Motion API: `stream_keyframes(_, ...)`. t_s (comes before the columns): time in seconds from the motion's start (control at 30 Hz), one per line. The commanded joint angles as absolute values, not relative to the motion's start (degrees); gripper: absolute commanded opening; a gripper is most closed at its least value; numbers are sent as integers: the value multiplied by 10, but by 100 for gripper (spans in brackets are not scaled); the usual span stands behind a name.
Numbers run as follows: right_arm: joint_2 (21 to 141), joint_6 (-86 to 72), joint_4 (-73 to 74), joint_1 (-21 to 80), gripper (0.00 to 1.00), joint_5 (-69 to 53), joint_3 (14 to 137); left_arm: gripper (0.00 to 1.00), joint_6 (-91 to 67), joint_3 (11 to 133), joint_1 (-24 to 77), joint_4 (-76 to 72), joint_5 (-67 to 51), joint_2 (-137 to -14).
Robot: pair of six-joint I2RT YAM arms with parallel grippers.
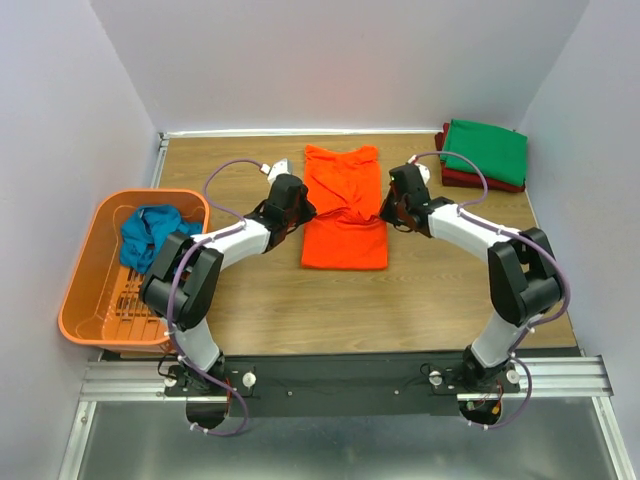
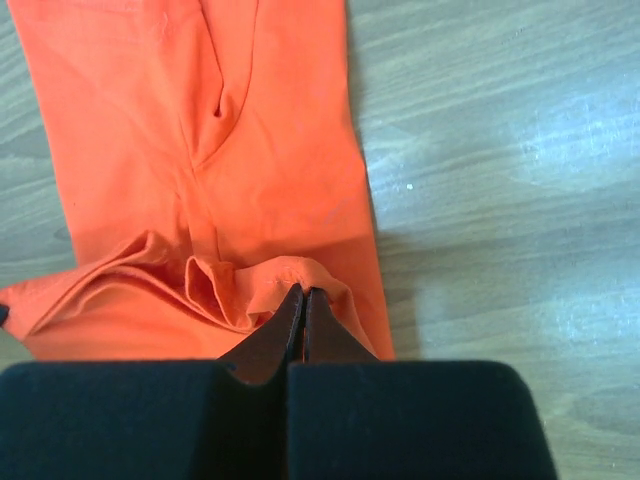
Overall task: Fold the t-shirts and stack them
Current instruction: Fold the tshirt
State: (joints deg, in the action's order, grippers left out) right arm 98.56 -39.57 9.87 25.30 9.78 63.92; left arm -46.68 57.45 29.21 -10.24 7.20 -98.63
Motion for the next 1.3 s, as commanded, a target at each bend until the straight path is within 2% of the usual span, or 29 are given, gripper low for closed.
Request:
stream_keyframes(0.0,1008,-386,85,236,1,85,670,0,-454,598,277,-113,58,-1004)
stream_keyframes(0.43,1076,-378,68,201,1,26,726,0,-456,635,245,-134,14,-1067)
stream_keyframes(0.83,1121,-367,61,184,2,-24,763,0,-449,624,229,-163,-16,-1069)
stream_keyframes(0.87,1126,-365,62,183,4,-25,765,0,-447,623,223,-170,-23,-1070)
stream_keyframes(0.97,1125,-358,56,174,20,-39,776,0,-447,618,211,-185,-41,-1071)
stream_keyframes(1.0,1123,-357,57,171,34,-40,780,2,-446,618,207,-186,-47,-1069)
stream_keyframes(1.07,1118,-348,56,166,48,-47,789,13,-439,618,199,-195,-61,-1065)
stream_keyframes(1.1,1108,-345,58,164,53,-47,791,31,-437,618,196,-195,-65,-1062)
stream_keyframes(1.13,1102,-336,57,164,62,-45,789,37,-434,617,193,-195,-66,-1056)
stream_keyframes(1.17,1094,-331,56,164,66,-45,788,48,-428,619,191,-192,-69,-1051)
stream_keyframes(1.27,1073,-318,56,164,68,-63,768,56,-422,619,190,-189,-69,-1041)
